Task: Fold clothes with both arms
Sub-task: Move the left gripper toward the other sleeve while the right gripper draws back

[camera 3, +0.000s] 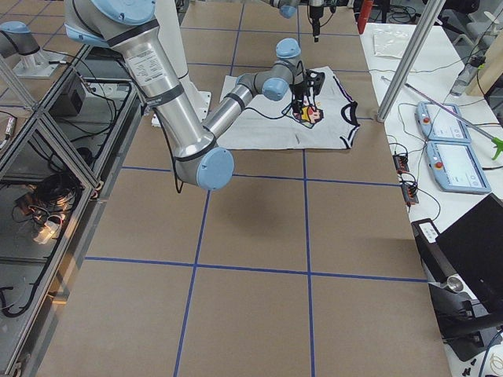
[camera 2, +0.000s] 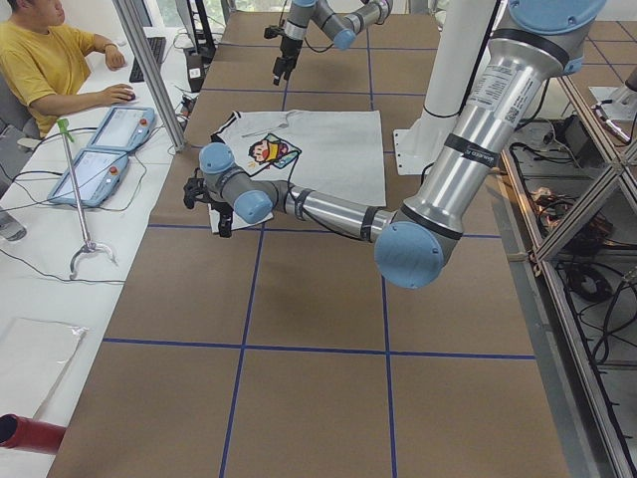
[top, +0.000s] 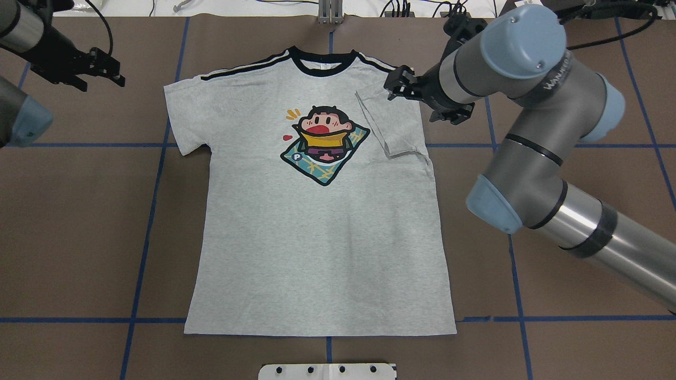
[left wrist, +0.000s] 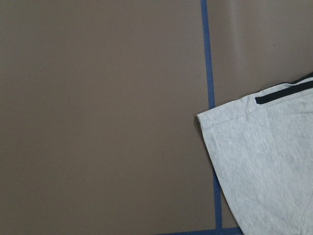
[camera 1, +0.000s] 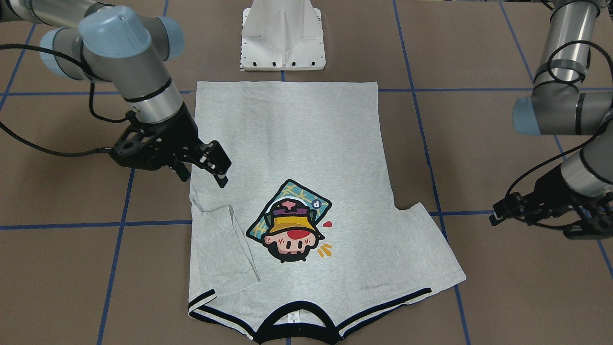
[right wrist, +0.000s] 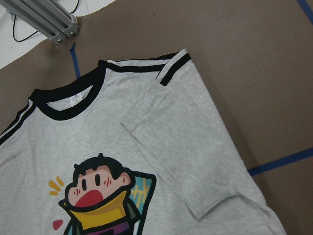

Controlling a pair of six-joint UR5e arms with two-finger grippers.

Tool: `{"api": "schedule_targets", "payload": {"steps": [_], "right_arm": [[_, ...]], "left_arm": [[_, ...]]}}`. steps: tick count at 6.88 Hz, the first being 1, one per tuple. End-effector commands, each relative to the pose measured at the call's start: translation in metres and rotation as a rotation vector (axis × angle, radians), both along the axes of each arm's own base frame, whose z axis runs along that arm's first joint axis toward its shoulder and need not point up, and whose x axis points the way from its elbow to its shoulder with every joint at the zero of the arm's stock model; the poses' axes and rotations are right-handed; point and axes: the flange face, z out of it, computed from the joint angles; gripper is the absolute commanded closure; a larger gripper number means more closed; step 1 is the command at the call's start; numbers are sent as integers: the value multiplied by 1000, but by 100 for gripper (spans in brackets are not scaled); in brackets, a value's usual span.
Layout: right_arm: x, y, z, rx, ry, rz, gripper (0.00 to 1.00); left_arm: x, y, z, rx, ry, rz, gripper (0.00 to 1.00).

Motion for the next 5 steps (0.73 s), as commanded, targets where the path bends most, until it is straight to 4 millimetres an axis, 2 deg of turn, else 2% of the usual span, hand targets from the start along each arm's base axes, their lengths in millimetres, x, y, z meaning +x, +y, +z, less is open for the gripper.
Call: {"api": "schedule_targets", "payload": {"steps": [1, 2, 3, 4, 5], "right_arm": [[33, 21, 30, -14, 17, 12, 1], [48, 22, 35, -18, 15, 25, 1], [55, 25, 46, -25, 27, 31, 1], [56, 25, 47, -23, 29, 36, 1], [58, 25, 48, -21, 32, 43, 1]], "left_arm": [[53, -23, 19, -73, 76, -64, 7], [73, -33, 17, -83, 39, -194, 8], [113, -34, 10, -110, 20, -239, 9], [113, -35, 25, -101, 23, -244, 10], [112, -40, 29, -74, 6, -282, 19]]}}
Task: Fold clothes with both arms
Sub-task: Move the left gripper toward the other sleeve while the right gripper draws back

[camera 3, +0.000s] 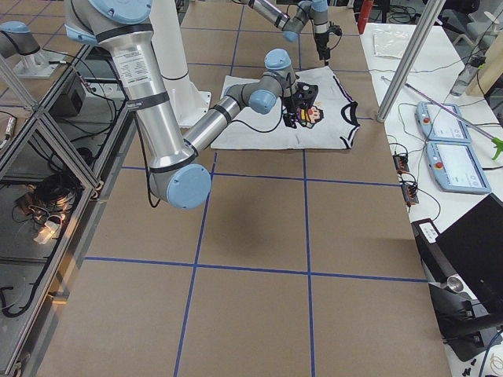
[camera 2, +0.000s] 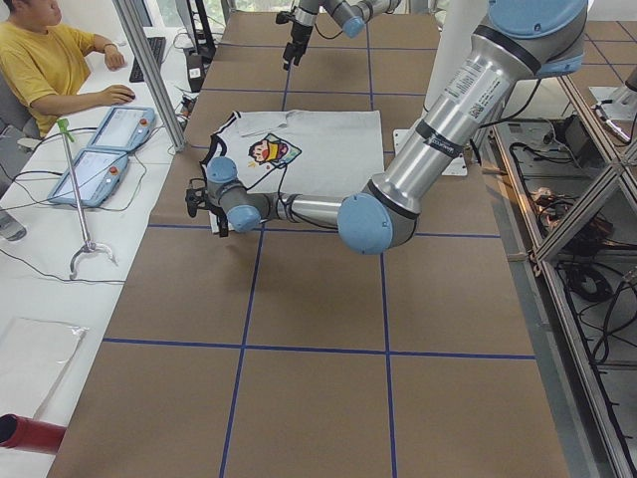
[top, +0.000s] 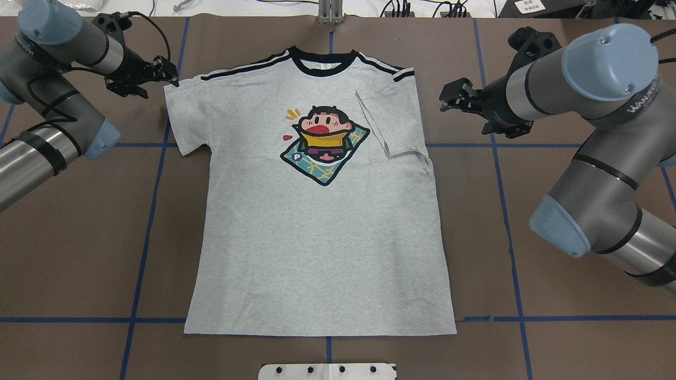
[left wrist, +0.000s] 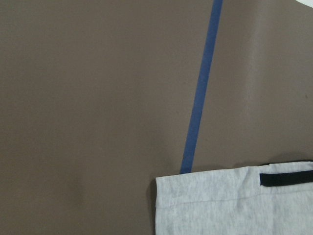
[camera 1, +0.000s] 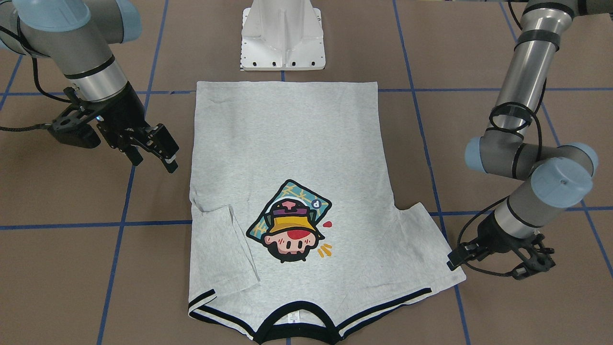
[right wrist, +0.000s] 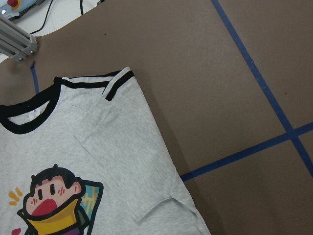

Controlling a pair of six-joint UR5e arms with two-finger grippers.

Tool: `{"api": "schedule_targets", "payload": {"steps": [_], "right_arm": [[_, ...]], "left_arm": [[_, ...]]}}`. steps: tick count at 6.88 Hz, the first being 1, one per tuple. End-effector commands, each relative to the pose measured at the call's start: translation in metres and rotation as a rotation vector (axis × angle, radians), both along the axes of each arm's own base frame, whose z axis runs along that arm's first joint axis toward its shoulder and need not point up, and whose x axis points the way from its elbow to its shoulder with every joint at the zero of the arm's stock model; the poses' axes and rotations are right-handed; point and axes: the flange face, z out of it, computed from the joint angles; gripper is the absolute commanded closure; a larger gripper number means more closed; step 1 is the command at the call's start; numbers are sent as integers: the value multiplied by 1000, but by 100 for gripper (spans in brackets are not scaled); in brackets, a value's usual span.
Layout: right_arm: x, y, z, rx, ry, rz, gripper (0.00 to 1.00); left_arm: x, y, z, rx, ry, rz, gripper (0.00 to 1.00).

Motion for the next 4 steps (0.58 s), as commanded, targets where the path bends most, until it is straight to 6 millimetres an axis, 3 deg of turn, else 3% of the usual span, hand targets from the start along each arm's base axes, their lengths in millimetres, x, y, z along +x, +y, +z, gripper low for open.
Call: {"api": "schedule_targets", "payload": {"steps": [1, 4], "right_arm": [[4, 1, 1, 4, 2, 9, 1], [5, 3, 3, 3, 5, 9, 1]], "left_arm": [[4, -5, 9, 19, -23, -43, 26], [15, -14, 3, 27, -21, -41, 36]]}}
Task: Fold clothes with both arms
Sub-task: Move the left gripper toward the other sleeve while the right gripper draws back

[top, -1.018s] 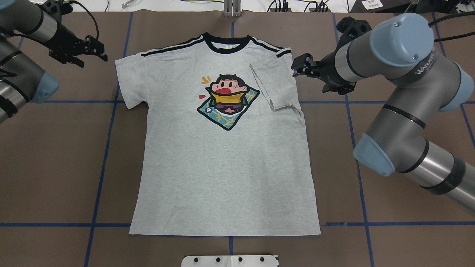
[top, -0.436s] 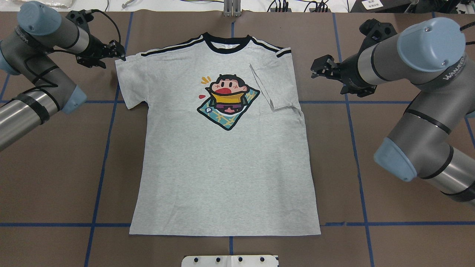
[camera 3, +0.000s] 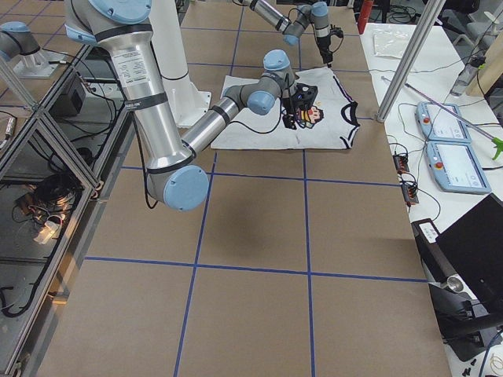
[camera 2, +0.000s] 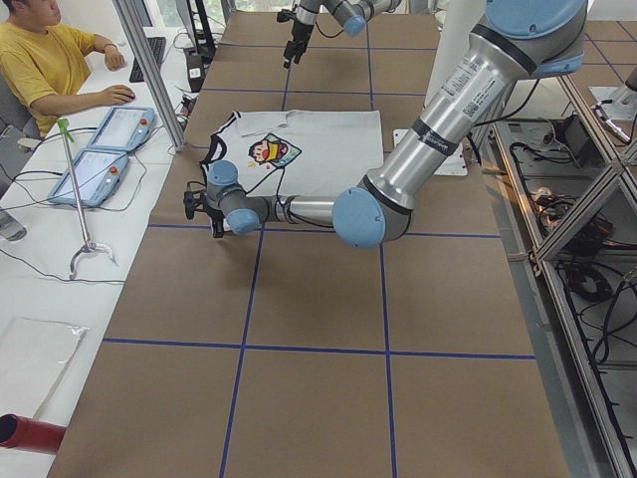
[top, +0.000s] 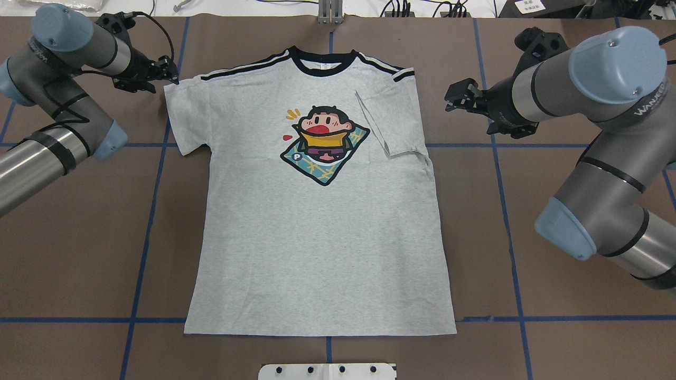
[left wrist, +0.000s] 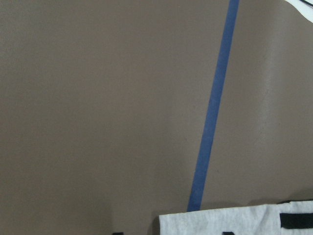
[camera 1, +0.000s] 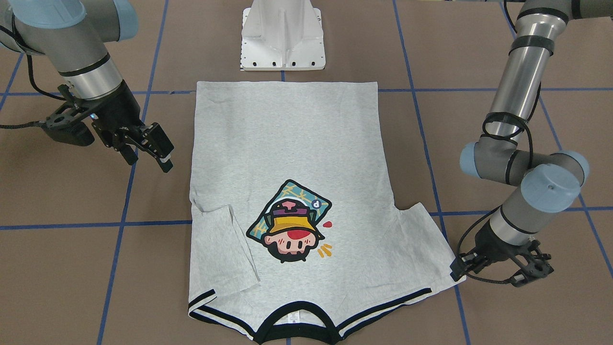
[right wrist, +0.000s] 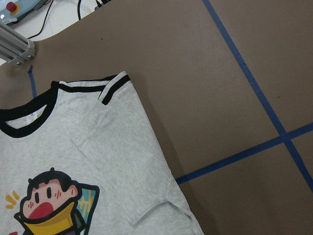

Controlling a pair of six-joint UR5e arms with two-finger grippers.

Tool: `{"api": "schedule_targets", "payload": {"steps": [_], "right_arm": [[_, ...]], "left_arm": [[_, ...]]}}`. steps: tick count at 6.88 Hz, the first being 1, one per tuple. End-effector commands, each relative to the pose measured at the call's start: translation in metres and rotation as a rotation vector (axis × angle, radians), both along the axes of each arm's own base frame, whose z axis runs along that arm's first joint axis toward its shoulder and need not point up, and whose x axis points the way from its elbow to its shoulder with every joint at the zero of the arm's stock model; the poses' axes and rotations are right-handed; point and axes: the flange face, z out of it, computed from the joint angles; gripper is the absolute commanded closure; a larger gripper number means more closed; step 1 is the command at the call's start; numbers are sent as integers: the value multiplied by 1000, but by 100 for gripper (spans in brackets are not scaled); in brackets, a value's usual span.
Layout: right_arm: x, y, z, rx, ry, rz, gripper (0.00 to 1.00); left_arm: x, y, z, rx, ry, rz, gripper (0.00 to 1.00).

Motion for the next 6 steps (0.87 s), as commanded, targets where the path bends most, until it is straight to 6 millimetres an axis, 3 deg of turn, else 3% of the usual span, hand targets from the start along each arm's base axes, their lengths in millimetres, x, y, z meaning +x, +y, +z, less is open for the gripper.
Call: {"api": "schedule_targets", "payload": {"steps": [1, 3, 4, 5, 6], "right_arm": [[1, 0, 0, 0, 0, 1, 1], [0, 1, 0, 0, 0, -1, 1], [-2, 1, -1, 0, -1, -2, 1], [-2, 1, -1, 1, 0, -3, 1], [-2, 1, 1, -1, 2, -3, 1]], "left_arm": [[9, -1, 1, 4, -6, 4, 38], [14, 0, 1, 10, -13, 0, 54], [14, 0, 1, 10, -13, 0, 91], [13, 0, 1, 16, -17, 3, 100], [9, -2, -2, 22, -13, -1, 100]]}}
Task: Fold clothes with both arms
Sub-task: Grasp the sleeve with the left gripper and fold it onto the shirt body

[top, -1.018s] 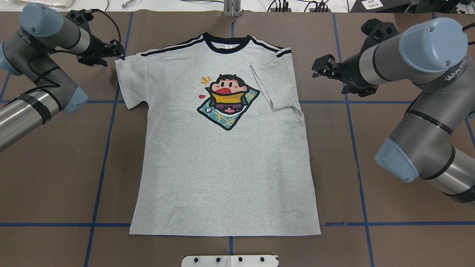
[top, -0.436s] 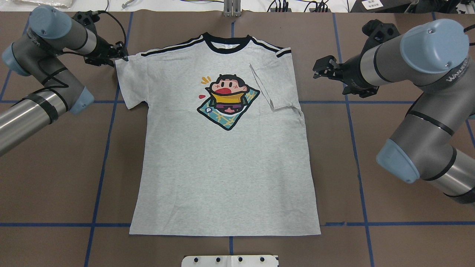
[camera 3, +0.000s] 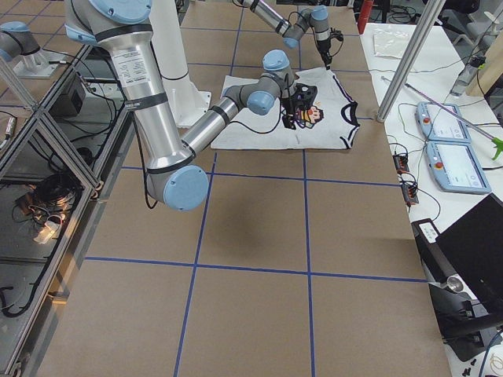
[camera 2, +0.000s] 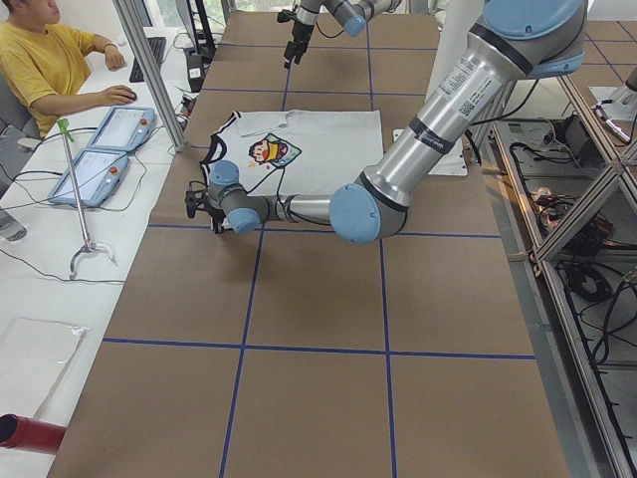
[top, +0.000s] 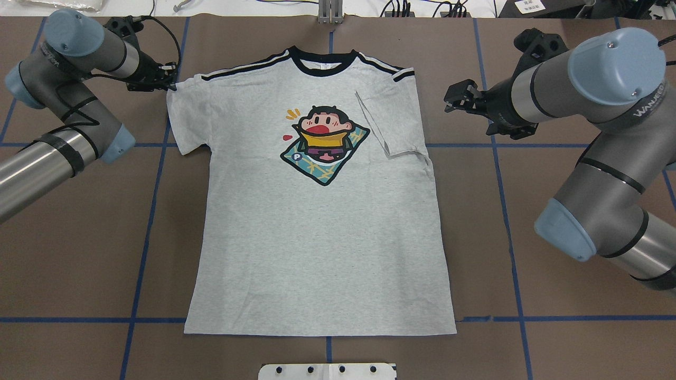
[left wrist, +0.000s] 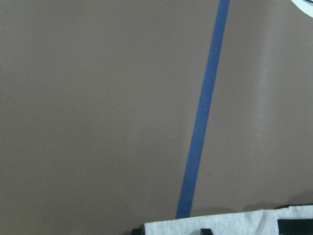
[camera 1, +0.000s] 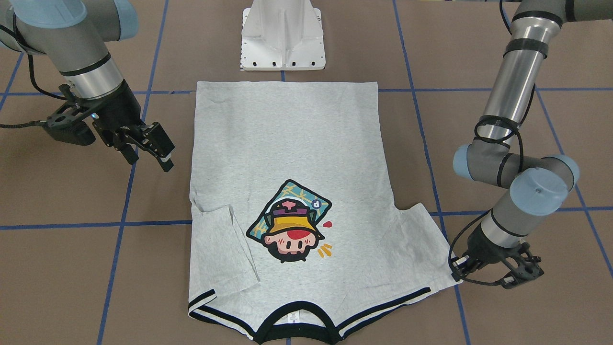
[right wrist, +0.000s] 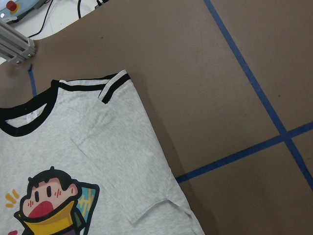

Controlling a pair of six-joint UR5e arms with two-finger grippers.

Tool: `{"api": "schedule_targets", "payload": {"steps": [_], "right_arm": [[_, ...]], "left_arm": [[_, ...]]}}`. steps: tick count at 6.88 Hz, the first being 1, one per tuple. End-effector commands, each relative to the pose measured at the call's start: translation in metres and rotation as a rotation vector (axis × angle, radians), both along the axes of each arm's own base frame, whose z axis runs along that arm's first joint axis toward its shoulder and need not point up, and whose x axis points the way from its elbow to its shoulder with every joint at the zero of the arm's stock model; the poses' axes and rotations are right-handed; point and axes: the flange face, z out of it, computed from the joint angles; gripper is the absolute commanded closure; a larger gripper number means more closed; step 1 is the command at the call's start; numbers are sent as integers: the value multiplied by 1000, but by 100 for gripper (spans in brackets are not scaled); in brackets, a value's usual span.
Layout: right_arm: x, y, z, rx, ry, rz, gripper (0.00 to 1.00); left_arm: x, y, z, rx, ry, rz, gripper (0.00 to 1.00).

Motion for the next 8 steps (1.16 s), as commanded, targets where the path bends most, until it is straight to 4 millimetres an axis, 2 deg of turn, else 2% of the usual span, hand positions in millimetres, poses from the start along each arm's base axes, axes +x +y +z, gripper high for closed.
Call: {"api": "schedule_targets", "payload": {"steps": [1, 2, 3, 4, 5, 6, 8], "right_arm": [[1, -1, 1, 4, 7, 11, 1], [1, -2, 2, 8, 12, 22, 1], [1, -2, 2, 8, 12, 22, 1], [1, -2, 3, 7, 15, 21, 1], [2, -1, 8, 1, 20, 21, 1], [-1, -1, 10, -1, 24, 19, 1], [-6, 0, 12, -7, 28, 11, 0]], "left_arm": [[-17, -8, -13, 40, 4, -8, 100], [-32, -9, -47, 75, 38, -15, 100], [-24, -7, -83, 48, 76, -41, 100], [17, 19, -116, -2, 158, -51, 100], [59, 29, -152, 3, 185, -81, 100], [109, 50, -168, 26, 171, -110, 100], [140, 46, -168, 14, 132, -180, 100]]}}
